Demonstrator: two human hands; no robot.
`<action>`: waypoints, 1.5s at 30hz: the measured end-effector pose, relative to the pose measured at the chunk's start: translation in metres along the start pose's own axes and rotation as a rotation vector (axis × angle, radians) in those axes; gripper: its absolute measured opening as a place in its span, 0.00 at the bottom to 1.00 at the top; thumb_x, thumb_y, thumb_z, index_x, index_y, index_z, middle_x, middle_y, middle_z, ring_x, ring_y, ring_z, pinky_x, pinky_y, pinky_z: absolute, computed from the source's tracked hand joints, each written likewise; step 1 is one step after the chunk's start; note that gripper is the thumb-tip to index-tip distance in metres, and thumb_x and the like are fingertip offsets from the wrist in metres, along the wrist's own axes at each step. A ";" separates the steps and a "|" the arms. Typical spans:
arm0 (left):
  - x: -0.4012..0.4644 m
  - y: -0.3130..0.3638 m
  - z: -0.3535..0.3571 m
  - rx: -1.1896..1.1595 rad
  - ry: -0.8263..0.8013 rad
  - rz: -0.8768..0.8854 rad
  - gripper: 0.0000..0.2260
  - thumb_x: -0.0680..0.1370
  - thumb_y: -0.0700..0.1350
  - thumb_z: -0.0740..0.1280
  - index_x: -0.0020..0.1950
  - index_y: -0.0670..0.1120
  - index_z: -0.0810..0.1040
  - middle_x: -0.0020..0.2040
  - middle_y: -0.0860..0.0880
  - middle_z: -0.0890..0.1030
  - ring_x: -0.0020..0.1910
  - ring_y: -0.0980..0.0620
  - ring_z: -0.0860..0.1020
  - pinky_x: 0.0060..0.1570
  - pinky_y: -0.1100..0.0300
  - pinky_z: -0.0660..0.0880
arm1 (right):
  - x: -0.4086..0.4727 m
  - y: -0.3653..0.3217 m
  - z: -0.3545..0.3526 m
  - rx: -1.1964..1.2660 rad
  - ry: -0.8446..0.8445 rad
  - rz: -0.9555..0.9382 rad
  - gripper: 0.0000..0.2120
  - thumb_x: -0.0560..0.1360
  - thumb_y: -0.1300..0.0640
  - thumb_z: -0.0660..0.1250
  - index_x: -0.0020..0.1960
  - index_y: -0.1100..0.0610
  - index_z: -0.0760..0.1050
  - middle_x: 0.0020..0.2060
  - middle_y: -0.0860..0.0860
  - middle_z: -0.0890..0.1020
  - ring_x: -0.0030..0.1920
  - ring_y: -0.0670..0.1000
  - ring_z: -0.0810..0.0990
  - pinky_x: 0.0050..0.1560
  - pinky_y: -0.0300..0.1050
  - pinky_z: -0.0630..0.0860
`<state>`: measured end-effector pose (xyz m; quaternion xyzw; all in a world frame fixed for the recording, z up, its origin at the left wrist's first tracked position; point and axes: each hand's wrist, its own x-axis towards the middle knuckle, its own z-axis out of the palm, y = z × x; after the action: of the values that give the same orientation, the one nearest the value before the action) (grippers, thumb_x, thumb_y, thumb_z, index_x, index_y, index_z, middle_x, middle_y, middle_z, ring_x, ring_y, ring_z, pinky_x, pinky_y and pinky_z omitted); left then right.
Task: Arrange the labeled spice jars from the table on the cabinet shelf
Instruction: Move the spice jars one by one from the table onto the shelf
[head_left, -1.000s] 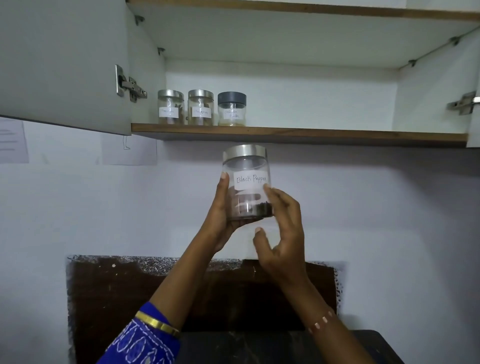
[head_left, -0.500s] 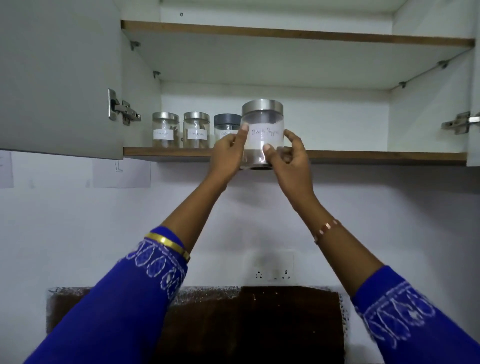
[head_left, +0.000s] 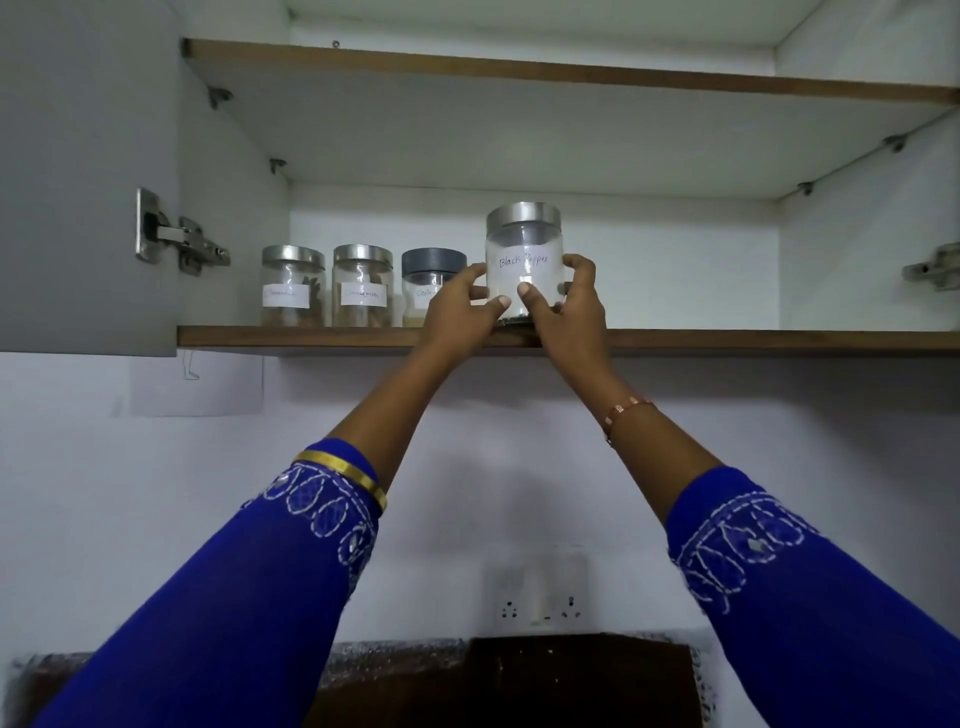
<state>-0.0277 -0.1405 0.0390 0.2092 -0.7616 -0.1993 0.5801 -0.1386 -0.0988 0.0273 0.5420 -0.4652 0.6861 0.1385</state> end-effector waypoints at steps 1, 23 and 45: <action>0.004 -0.003 0.003 0.008 0.011 -0.006 0.20 0.76 0.43 0.66 0.67 0.47 0.68 0.58 0.43 0.78 0.50 0.52 0.75 0.39 0.67 0.71 | 0.003 0.005 0.000 -0.039 -0.006 0.003 0.26 0.74 0.52 0.66 0.67 0.60 0.62 0.58 0.59 0.75 0.47 0.52 0.74 0.43 0.38 0.67; 0.062 -0.011 0.027 0.747 -0.362 -0.178 0.21 0.78 0.40 0.55 0.72 0.40 0.61 0.72 0.40 0.64 0.69 0.42 0.64 0.64 0.54 0.63 | 0.071 0.028 -0.005 -0.638 -0.432 0.168 0.18 0.74 0.60 0.65 0.62 0.65 0.71 0.61 0.59 0.76 0.60 0.58 0.75 0.50 0.42 0.69; 0.062 -0.014 0.035 0.735 -0.282 -0.197 0.18 0.77 0.39 0.53 0.65 0.38 0.68 0.68 0.39 0.70 0.65 0.42 0.69 0.62 0.54 0.66 | 0.072 0.030 0.002 -0.653 -0.552 0.146 0.18 0.77 0.62 0.59 0.67 0.63 0.68 0.67 0.60 0.71 0.65 0.58 0.71 0.63 0.46 0.68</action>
<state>-0.0753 -0.1837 0.0721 0.4452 -0.8305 0.0052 0.3348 -0.1848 -0.1385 0.0751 0.5986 -0.7145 0.3403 0.1241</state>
